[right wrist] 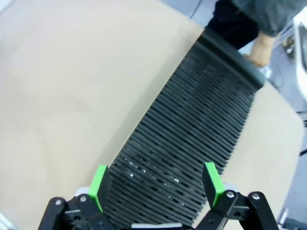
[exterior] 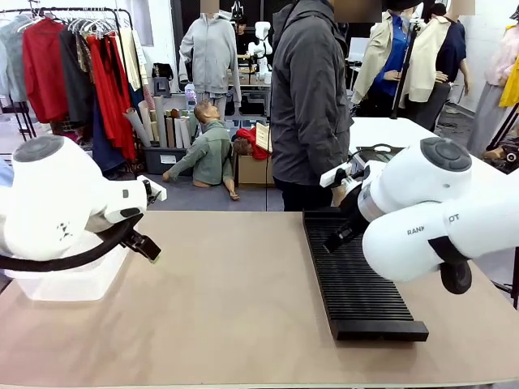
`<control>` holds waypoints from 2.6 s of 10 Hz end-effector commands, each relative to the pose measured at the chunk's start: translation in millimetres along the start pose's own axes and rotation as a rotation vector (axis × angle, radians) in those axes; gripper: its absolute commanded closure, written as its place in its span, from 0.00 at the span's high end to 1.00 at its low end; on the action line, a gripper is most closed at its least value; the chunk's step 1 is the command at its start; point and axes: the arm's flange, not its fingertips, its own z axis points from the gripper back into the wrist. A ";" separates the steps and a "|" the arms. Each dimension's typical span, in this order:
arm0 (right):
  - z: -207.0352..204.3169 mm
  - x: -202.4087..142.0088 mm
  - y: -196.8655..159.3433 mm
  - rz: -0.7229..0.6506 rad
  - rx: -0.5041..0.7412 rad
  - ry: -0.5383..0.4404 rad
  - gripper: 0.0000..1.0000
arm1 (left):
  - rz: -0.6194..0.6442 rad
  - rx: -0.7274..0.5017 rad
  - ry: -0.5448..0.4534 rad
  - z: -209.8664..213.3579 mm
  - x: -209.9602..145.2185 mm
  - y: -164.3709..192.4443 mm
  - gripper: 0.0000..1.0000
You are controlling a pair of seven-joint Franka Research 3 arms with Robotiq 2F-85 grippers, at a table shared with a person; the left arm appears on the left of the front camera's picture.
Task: Sort PCBs into racks and boxes based on the side picked up.
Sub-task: Pick up the Blank PCB handed by the Human.
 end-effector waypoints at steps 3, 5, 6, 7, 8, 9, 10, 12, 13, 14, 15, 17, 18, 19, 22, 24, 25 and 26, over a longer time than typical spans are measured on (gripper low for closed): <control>26.5 48.2 5.8 -0.223 0.047 0.136 1.00 | 0.043 -0.178 0.082 34.9 42.0 24.1 1.00; 44.9 63.9 -5.6 -0.256 0.142 0.229 1.00 | 0.088 -0.214 0.116 52.8 64.0 42.9 1.00; 52.2 69.8 -11.8 -0.270 0.183 0.281 1.00 | 0.091 -0.244 0.116 59.0 68.9 48.6 1.00; 57.6 73.8 -18.8 -0.276 0.225 0.350 1.00 | 0.092 -0.277 0.124 61.8 71.8 53.2 1.00; 61.2 78.2 -26.6 -0.292 0.260 0.390 1.00 | 0.100 -0.305 0.131 63.0 72.9 56.3 1.00; 65.8 82.8 -35.9 -0.320 0.305 0.391 1.00 | 0.104 -0.373 0.125 65.1 73.1 60.7 1.00; 71.7 84.3 -45.7 -0.338 0.359 0.378 1.00 | 0.110 -0.450 0.111 68.0 73.5 68.3 1.00; 87.8 77.5 -80.7 -0.405 0.523 0.318 1.00 | 0.157 -0.631 0.069 77.1 67.2 90.9 1.00; 93.5 73.4 -96.5 -0.422 0.592 0.286 1.00 | 0.180 -0.708 0.041 81.5 62.4 99.1 1.00; 100.0 67.0 -114.7 -0.443 0.701 0.241 1.00 | 0.211 -0.783 0.003 87.2 54.4 109.6 1.00; 102.9 59.8 -133.4 -0.464 0.794 0.208 1.00 | 0.244 -0.878 -0.035 92.9 47.1 123.5 1.00; 106.5 37.9 -172.7 -0.519 0.937 0.112 1.00 | 0.341 -1.015 -0.157 101.8 23.1 154.2 1.00; 111.5 18.8 -194.2 -0.549 1.003 0.047 1.00 | 0.392 -1.036 -0.226 107.3 4.8 171.6 1.00; 114.2 -0.6 -212.5 -0.577 1.039 0.000 1.00 | 0.438 -1.052 -0.283 112.3 -11.4 189.5 1.00; 119.7 -69.4 -256.5 -0.642 1.136 -0.139 1.00 | 0.580 -1.081 -0.399 111.2 -60.1 234.3 1.00; 123.4 -102.6 -264.5 -0.663 1.168 -0.230 1.00 | 0.619 -1.079 -0.404 103.1 -74.0 244.1 1.00; 123.5 -107.8 -263.9 -0.668 1.178 -0.256 1.00 | 0.628 -1.083 -0.402 100.4 -76.6 247.5 1.00; 121.4 -106.0 -261.0 -0.670 1.204 -0.275 1.00 | 0.613 -1.078 -0.400 98.5 -77.3 248.6 1.00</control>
